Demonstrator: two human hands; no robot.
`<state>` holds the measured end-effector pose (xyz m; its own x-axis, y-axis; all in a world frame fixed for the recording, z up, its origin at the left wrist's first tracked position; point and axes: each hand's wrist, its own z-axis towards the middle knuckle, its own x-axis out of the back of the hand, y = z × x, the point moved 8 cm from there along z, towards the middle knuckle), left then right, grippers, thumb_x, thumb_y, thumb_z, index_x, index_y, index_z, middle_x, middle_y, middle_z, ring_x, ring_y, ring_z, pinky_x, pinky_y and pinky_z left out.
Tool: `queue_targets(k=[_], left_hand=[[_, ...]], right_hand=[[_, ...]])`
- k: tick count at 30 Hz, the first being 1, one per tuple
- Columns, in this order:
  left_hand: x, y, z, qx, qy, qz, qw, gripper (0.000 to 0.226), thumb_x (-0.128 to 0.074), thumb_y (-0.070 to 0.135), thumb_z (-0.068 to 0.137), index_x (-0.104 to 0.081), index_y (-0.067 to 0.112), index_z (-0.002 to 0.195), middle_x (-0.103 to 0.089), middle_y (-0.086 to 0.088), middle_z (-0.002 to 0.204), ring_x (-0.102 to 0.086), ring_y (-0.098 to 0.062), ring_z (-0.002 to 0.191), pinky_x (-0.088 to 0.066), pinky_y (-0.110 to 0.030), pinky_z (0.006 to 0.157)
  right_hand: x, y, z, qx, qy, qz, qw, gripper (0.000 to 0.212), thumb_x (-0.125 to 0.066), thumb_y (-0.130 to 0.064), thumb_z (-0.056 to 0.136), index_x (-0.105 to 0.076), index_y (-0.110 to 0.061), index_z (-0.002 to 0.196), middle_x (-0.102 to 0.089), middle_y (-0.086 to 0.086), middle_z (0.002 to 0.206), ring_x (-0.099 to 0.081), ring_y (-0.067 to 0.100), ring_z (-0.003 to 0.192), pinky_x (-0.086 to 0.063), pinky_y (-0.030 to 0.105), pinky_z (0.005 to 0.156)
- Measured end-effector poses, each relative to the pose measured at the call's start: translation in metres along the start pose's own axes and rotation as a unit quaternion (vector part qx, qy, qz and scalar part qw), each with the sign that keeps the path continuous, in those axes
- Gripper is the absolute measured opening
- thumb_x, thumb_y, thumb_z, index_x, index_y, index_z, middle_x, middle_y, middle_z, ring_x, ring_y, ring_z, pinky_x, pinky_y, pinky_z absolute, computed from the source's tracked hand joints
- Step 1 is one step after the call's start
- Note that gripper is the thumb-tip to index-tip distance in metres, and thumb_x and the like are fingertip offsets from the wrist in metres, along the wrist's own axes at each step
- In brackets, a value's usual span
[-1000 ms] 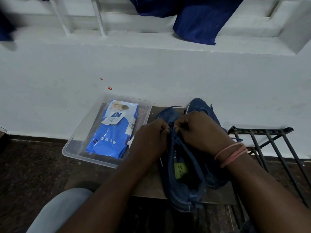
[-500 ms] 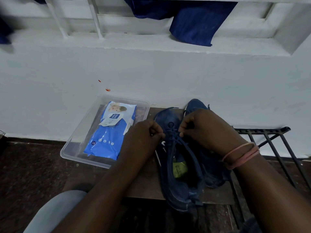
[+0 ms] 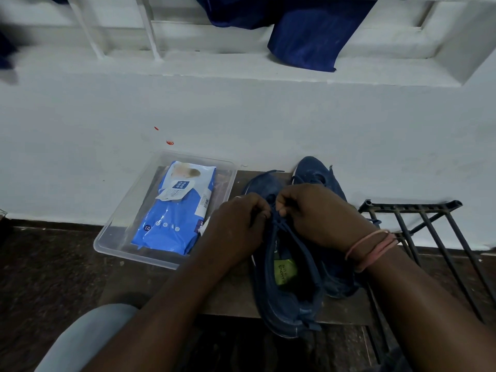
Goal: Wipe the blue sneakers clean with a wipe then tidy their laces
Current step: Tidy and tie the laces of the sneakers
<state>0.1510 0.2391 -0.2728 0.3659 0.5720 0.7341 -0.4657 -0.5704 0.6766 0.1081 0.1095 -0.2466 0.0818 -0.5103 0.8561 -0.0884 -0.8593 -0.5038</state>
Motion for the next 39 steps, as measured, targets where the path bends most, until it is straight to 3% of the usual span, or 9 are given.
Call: queue_targets(k=[2, 8, 14, 18, 22, 31, 36, 39], left_hand=[[0.0, -0.001, -0.001, 0.001, -0.007, -0.021, 1.0, 0.007, -0.057, 0.025, 0.101, -0.062, 0.029, 0.098, -0.066, 0.011, 0.086, -0.06, -0.001, 0.076, -0.05, -0.028, 0.07], [0.004, 0.0, 0.0, 0.004, -0.021, -0.116, 0.993, 0.007, -0.057, 0.021, 0.103, -0.061, 0.025, 0.099, -0.066, 0.006, 0.082, -0.063, -0.007, 0.077, -0.048, -0.021, 0.068], [0.006, -0.005, 0.002, 0.057, 0.018, -0.139, 0.989, 0.007, -0.064, 0.021, 0.098, -0.067, 0.026, 0.094, -0.068, 0.009, 0.083, -0.063, -0.002, 0.077, -0.045, -0.016, 0.068], [0.011, -0.009, -0.001, 0.068, 0.027, -0.115, 0.991, 0.007, -0.069, 0.017, 0.095, -0.07, 0.024, 0.094, -0.069, 0.011, 0.086, -0.063, 0.002, 0.082, -0.042, -0.004, 0.067], [0.01, -0.01, -0.003, 0.074, 0.0, -0.116, 0.99, 0.011, -0.076, 0.018, 0.09, -0.076, 0.029, 0.09, -0.075, 0.013, 0.085, -0.068, 0.004, 0.083, -0.05, -0.014, 0.077], [0.012, -0.006, -0.005, 0.058, 0.022, -0.133, 0.989, 0.011, -0.077, 0.02, 0.089, -0.081, 0.03, 0.094, -0.076, 0.017, 0.086, -0.068, 0.007, 0.082, -0.051, -0.01, 0.076], [0.004, 0.002, -0.004, 0.008, 0.008, -0.04, 0.999, 0.01, -0.059, 0.022, 0.1, -0.065, 0.028, 0.094, -0.068, 0.01, 0.085, -0.062, -0.004, 0.081, -0.052, -0.03, 0.074], [0.002, 0.001, -0.006, 0.0, 0.002, -0.069, 0.998, 0.014, -0.053, 0.02, 0.103, -0.057, 0.03, 0.094, -0.064, 0.009, 0.081, -0.06, -0.004, 0.076, -0.049, -0.027, 0.067]], right_hand=[[-0.002, -0.002, -0.002, 0.007, -0.011, 0.003, 1.0, 0.023, -0.051, 0.0, 0.085, -0.059, -0.021, 0.081, -0.063, -0.008, 0.079, -0.055, 0.005, 0.073, -0.046, 0.026, 0.068], [0.001, -0.003, -0.001, 0.017, -0.015, 0.057, 0.998, 0.026, -0.052, -0.006, 0.096, -0.051, -0.026, 0.08, -0.058, -0.011, 0.079, -0.054, 0.004, 0.074, -0.043, 0.025, 0.07], [0.015, 0.002, -0.002, -0.012, 0.029, 0.034, 0.999, 0.019, -0.058, -0.006, 0.093, -0.066, -0.022, 0.089, -0.068, -0.012, 0.091, -0.061, 0.005, 0.087, -0.044, 0.022, 0.078], [0.028, 0.01, -0.008, -0.039, 0.027, 0.001, 0.999, 0.02, -0.065, -0.008, 0.089, -0.073, -0.025, 0.086, -0.071, -0.013, 0.087, -0.062, 0.0, 0.085, -0.038, 0.008, 0.071], [0.024, 0.006, -0.009, -0.021, 0.013, -0.007, 1.0, 0.018, -0.069, -0.01, 0.088, -0.078, -0.026, 0.087, -0.073, -0.018, 0.083, -0.063, -0.005, 0.082, -0.037, -0.002, 0.069], [0.015, 0.0, -0.008, 0.011, 0.004, 0.0, 1.0, 0.019, -0.061, -0.01, 0.091, -0.07, -0.024, 0.082, -0.07, -0.013, 0.079, -0.062, -0.001, 0.077, -0.043, 0.007, 0.068], [0.007, -0.001, -0.009, 0.023, -0.009, 0.004, 1.0, 0.017, -0.053, -0.011, 0.091, -0.059, -0.023, 0.082, -0.063, -0.008, 0.076, -0.057, 0.005, 0.07, -0.047, 0.022, 0.065], [0.008, -0.007, -0.012, 0.048, -0.019, 0.021, 0.998, 0.014, -0.051, -0.011, 0.094, -0.052, -0.02, 0.084, -0.059, -0.002, 0.076, -0.054, 0.011, 0.069, -0.047, 0.033, 0.068]])
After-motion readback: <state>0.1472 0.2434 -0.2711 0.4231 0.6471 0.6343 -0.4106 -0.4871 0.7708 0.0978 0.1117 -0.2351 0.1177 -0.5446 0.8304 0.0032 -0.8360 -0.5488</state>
